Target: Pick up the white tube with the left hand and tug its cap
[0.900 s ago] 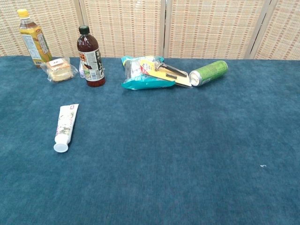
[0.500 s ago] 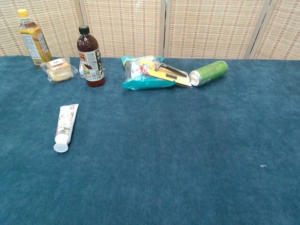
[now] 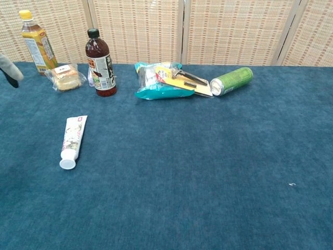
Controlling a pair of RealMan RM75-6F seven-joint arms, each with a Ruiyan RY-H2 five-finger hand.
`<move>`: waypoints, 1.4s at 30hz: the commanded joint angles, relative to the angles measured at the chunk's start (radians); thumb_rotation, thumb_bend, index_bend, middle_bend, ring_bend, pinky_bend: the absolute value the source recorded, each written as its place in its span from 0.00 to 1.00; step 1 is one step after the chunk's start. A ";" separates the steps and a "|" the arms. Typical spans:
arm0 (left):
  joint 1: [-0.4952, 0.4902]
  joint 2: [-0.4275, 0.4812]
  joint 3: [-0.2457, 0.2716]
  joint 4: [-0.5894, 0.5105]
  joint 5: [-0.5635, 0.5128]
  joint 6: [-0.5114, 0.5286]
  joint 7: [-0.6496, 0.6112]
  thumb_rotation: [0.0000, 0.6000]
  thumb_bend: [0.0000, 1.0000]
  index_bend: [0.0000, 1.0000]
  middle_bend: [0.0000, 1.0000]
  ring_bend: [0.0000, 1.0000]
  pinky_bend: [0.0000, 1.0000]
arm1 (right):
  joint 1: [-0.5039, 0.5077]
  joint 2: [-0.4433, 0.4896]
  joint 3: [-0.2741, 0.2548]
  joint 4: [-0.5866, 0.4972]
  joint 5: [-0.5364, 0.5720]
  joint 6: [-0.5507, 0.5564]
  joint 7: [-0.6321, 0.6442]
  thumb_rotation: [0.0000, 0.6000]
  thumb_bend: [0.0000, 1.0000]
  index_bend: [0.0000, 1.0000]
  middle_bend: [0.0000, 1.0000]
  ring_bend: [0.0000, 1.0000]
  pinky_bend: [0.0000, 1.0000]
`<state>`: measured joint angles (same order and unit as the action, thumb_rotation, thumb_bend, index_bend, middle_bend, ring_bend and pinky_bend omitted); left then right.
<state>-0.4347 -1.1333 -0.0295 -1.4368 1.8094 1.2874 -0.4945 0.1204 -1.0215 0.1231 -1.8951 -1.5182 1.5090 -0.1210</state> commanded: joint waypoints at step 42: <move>-0.372 -0.210 0.130 0.225 -0.074 -0.493 0.240 0.59 0.25 0.30 0.23 0.00 0.00 | -0.062 0.009 -0.033 -0.031 0.013 0.044 -0.035 1.00 0.27 0.26 0.26 0.13 0.27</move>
<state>-0.8055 -1.3450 0.0978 -1.2127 1.7381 0.7963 -0.2584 0.0583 -1.0125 0.0898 -1.9257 -1.5049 1.5530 -0.1558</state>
